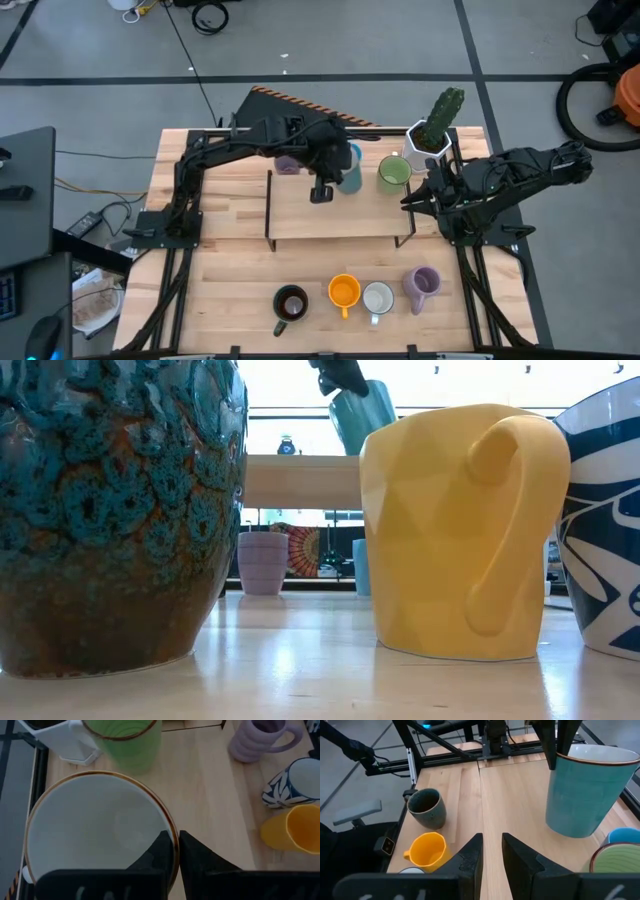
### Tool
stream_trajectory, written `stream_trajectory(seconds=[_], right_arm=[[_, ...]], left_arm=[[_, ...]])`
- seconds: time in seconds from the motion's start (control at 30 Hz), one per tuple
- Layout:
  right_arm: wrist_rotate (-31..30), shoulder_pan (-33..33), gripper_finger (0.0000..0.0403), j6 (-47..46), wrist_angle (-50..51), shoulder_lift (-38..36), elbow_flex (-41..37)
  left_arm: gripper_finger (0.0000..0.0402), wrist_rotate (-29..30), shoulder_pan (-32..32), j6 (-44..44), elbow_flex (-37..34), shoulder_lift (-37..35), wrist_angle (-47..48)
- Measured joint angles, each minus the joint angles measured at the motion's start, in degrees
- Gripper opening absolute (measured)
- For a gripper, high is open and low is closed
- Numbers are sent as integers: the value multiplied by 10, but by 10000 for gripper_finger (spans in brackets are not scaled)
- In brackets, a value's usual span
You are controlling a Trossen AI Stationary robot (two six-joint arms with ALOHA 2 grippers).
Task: Place coffee mugs
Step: Put the light blue mug on the shelf
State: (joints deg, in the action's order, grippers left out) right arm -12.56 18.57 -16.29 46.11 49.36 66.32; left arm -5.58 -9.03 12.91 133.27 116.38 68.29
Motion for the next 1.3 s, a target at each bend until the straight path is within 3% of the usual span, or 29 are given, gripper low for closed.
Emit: stream_trajectory(seconds=[0.5,1.3], right_arm=[[-1,0,77,-2,2,0,0],[-9,1,77,-2,2,0,-1]], left_arm=[[30,0,6,2,-72,0,-90],[34,-2,7,43,-71,21,-129]])
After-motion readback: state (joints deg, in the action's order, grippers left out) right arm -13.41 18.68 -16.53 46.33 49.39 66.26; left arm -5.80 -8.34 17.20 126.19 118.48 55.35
